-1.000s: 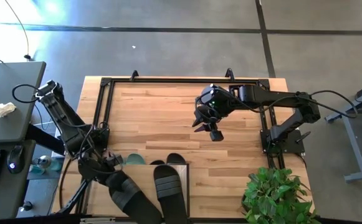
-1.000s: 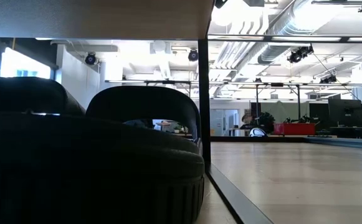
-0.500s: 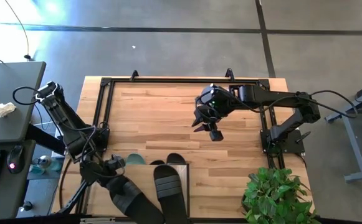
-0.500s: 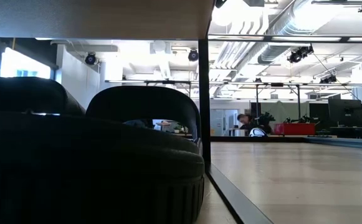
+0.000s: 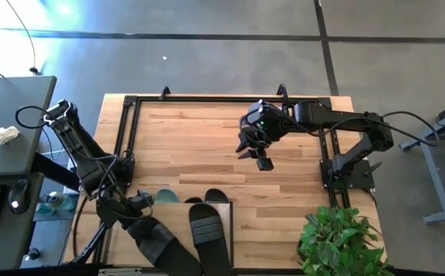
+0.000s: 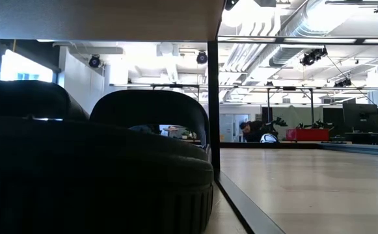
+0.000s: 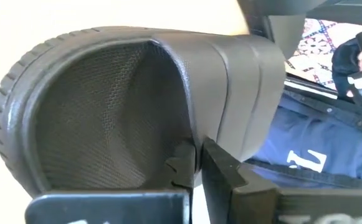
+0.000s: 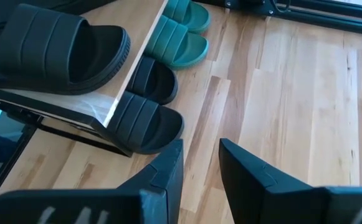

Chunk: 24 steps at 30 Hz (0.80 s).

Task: Pick and place slides into the shelf
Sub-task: Adjust the black slipper on the shelf

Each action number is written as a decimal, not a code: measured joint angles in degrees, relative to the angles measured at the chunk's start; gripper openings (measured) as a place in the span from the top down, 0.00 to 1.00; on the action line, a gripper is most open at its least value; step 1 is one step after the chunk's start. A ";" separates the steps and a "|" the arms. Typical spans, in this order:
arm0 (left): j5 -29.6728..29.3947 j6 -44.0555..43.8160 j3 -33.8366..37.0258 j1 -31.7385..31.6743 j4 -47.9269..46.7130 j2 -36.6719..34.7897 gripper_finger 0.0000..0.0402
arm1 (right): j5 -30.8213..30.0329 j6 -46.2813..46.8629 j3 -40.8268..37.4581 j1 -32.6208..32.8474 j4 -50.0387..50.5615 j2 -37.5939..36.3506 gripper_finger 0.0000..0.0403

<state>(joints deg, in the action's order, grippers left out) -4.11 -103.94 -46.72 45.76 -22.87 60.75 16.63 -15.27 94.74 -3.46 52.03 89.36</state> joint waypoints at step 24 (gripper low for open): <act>12.46 14.21 -0.52 -8.34 -4.11 -8.07 1.00 | 5.31 0.02 0.03 -1.43 -2.73 0.91 0.77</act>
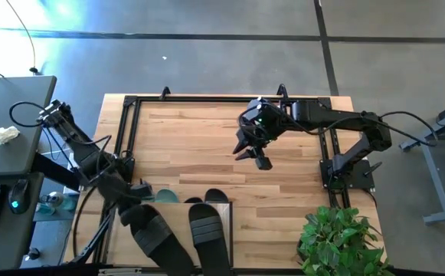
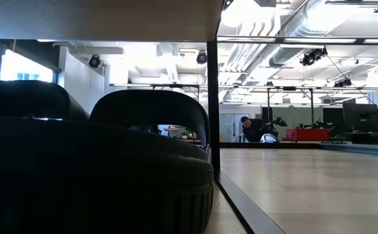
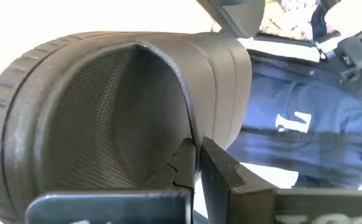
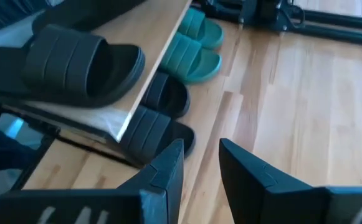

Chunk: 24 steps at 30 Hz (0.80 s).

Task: Pick and place slides into the shelf
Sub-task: Adjust the black slipper on the shelf

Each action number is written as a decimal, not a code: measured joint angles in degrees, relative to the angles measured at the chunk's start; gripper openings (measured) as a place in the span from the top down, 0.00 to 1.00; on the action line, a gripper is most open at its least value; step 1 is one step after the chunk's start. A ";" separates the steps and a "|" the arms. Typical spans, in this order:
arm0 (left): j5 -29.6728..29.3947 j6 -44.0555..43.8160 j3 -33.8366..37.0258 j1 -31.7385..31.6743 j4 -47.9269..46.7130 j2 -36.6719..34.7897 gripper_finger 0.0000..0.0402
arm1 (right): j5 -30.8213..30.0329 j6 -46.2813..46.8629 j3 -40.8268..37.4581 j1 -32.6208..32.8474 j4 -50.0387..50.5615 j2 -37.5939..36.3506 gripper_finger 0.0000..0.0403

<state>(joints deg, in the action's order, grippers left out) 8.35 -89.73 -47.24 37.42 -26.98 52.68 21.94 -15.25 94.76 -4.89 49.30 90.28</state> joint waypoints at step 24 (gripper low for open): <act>28.21 27.87 -0.07 -26.03 -4.02 6.39 1.00 | 14.38 10.46 0.00 0.43 -1.13 4.89 0.77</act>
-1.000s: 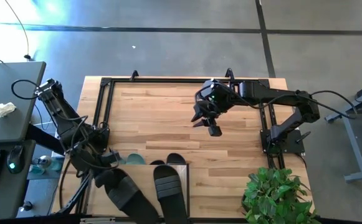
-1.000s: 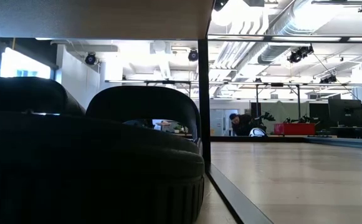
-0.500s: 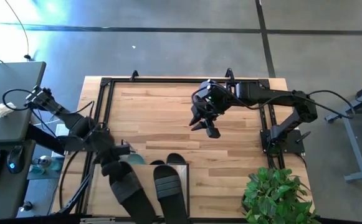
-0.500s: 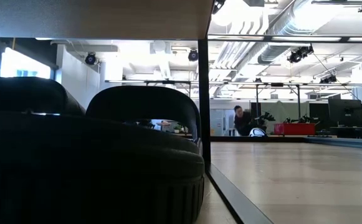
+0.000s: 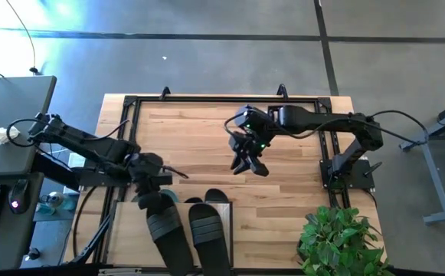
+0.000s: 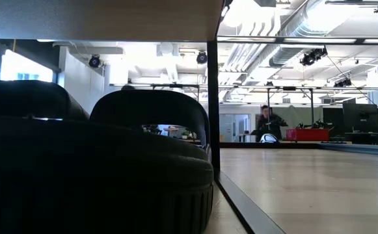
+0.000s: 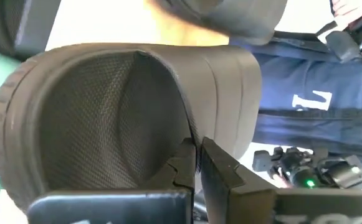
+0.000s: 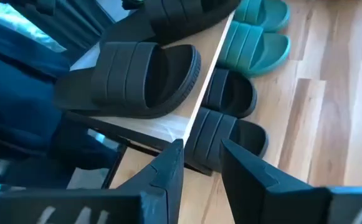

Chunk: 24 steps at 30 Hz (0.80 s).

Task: Pick and place slides into the shelf
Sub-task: Adjust the black slipper on the shelf

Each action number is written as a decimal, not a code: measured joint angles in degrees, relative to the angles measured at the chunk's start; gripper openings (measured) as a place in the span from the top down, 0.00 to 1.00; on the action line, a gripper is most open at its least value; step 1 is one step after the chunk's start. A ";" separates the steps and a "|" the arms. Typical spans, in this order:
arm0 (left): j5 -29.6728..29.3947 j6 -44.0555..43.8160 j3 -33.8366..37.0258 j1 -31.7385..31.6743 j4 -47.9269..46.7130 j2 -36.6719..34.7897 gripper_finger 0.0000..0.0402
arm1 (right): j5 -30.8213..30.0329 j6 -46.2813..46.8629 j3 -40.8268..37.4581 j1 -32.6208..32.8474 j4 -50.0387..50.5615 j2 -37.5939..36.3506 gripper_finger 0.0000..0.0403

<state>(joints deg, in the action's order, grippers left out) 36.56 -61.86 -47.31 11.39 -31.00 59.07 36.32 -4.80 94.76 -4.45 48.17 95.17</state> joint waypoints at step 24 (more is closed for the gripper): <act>4.21 17.93 -2.28 -6.53 2.44 6.12 1.00 | 19.86 12.77 -0.02 -1.15 -8.97 11.00 0.77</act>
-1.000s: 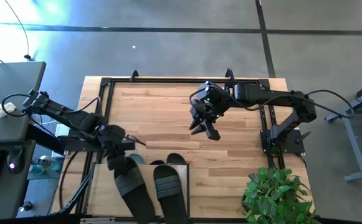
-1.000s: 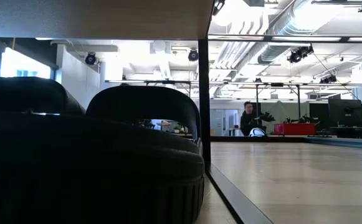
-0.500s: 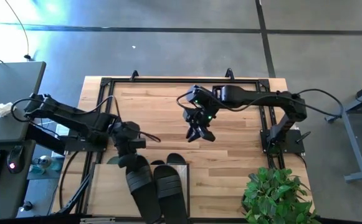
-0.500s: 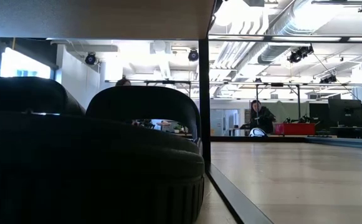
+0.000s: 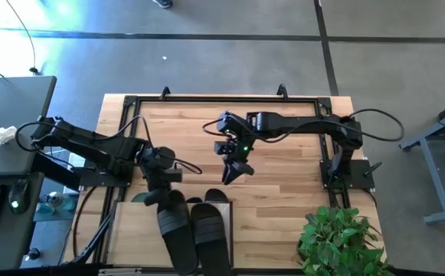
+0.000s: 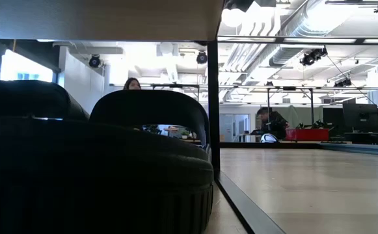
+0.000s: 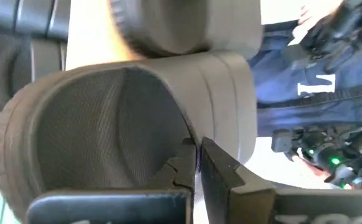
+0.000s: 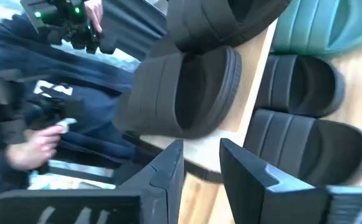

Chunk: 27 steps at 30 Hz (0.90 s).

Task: Pick and place slides into the shelf
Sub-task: Adjust the black slipper on the shelf

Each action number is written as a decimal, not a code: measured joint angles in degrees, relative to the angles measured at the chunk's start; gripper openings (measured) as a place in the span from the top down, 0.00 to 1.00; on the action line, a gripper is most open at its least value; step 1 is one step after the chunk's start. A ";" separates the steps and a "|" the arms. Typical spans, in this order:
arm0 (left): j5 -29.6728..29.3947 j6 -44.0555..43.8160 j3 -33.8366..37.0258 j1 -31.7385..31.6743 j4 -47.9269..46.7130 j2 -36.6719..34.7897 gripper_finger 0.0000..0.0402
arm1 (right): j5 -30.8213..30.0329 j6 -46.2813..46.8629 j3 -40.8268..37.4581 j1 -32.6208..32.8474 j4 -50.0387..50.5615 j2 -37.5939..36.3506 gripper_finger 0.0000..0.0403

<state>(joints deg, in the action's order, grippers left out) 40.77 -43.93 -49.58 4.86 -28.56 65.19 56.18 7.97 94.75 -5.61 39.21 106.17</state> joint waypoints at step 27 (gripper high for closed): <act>4.70 11.72 -4.12 0.09 -1.30 6.50 1.00 | 8.45 15.53 0.02 2.71 -12.74 8.77 0.77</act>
<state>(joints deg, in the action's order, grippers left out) 45.47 -32.21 -53.71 4.95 -29.86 71.69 64.63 23.51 94.76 -2.90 26.46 114.94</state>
